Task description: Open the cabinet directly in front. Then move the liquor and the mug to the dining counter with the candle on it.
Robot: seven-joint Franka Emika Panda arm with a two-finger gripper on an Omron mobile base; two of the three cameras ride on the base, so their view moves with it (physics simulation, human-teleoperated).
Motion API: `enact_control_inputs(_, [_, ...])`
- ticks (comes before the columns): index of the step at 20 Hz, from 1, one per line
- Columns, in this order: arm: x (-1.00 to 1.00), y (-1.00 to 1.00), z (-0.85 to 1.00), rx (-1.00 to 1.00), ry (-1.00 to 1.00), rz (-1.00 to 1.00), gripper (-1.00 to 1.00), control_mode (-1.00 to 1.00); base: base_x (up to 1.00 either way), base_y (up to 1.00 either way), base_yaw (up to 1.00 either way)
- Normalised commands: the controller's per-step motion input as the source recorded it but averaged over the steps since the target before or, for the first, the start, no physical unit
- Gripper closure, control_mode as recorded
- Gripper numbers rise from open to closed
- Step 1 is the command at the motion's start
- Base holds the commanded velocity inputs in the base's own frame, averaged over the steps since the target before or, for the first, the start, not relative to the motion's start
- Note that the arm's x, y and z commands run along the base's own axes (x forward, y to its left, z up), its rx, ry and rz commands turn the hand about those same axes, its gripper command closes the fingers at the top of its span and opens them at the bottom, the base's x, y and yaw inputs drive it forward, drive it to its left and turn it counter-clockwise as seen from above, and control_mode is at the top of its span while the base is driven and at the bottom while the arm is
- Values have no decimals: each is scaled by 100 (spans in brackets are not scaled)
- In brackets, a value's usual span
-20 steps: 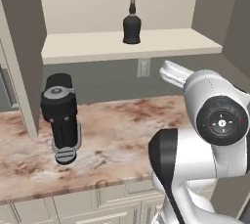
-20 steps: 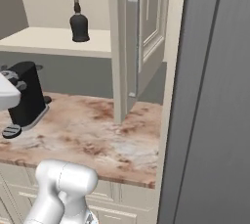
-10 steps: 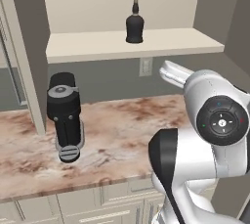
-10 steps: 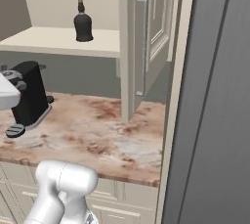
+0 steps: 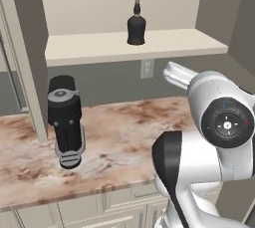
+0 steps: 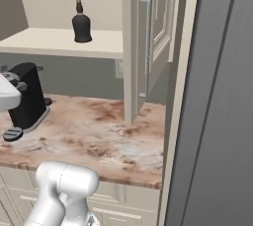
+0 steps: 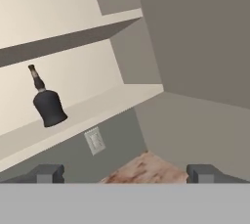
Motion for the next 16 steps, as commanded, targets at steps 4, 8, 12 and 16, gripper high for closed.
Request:
enact_control_inputs(4, [6,1,4,0,4,0,-100,-100,23,5,-4])
enact_control_inputs(8, [16,0,54,1,23,0,-100,-100,0,0,0])
enact_control_inputs(12, [0,0,53,2,11,11,-100,-100,0,0,0])
enact_control_inputs(16, [0,0,20,0,15,21,-100,-100,0,0,0])
